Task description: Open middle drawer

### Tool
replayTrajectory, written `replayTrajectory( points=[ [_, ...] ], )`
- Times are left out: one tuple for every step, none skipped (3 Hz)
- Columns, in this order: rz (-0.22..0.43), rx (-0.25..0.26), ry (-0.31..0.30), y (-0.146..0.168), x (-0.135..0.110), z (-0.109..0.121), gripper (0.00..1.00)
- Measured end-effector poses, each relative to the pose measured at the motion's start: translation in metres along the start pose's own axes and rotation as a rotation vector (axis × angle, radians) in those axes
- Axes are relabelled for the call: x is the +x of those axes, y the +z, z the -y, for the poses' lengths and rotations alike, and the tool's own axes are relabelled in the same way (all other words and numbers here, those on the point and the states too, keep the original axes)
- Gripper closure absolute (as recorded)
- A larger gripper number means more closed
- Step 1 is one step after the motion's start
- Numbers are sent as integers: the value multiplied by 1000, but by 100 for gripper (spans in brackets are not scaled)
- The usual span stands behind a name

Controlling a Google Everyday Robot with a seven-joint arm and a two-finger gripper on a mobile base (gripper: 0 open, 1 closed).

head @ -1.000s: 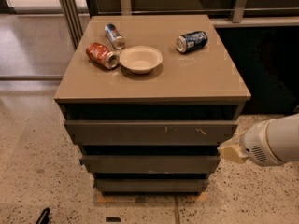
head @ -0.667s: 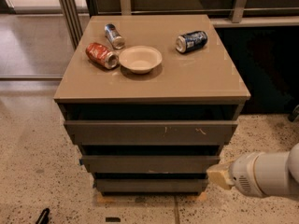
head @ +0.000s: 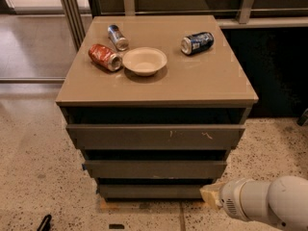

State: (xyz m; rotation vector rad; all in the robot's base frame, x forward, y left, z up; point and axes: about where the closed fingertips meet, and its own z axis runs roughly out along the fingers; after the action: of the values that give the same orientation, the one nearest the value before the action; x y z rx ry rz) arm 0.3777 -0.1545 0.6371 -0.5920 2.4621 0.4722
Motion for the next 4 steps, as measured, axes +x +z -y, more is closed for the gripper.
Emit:
replayTrajectory(
  points=[
    [0, 0, 0, 0, 0, 0, 100],
    [17, -2, 42, 6, 6, -3, 100],
    [38, -8, 109, 34, 28, -13, 100],
    [119, 30, 139, 66, 19, 2, 100]
  ],
)
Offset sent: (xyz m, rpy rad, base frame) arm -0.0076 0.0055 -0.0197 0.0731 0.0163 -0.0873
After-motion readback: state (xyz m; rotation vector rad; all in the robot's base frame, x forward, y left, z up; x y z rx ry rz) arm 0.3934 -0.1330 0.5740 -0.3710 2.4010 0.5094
